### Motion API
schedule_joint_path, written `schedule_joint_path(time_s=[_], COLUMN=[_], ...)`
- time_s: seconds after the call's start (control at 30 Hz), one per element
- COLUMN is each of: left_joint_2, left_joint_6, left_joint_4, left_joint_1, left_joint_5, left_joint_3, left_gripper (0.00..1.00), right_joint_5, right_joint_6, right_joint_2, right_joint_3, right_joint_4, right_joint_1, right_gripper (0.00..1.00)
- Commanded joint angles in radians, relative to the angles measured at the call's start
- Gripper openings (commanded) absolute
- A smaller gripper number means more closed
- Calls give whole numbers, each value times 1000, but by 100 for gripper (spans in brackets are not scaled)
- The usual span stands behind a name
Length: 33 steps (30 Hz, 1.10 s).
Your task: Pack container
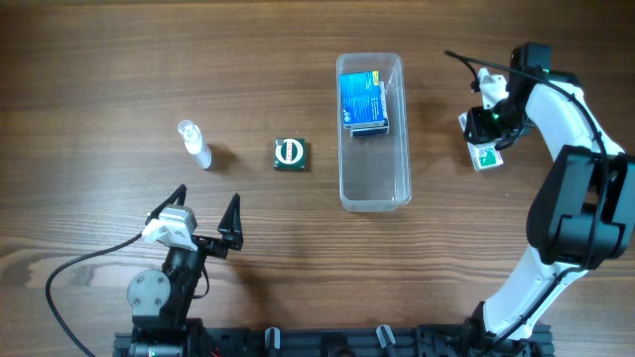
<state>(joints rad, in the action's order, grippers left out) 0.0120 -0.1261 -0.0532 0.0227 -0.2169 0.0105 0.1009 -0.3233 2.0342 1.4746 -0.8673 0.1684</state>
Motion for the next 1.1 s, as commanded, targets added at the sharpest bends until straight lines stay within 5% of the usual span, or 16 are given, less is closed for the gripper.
schedule_joint_path(time_s=[0.0,0.4,0.67,1.07], left_joint_2=[-9,-9,-9,-9], left_joint_6=[-10,-10,-10,-10], left_joint_4=[-4,-4,-4,-4], left_joint_1=[-10,-10,-10,-10], left_joint_5=[5,5,5,5], left_joint_3=[-5,-5,-5,-5], left_gripper=[100,100,100,100], right_joint_5=[25,24,-115,-274], right_joint_6=[97,357,616,727], right_joint_2=[-19,-26,-25,73], right_joint_3=[89,608,611,611], right_joint_4=[-40,-351,-271,-233], right_joint_1=[-35,-303,-465,-549], right_gripper=[43,41,42,44])
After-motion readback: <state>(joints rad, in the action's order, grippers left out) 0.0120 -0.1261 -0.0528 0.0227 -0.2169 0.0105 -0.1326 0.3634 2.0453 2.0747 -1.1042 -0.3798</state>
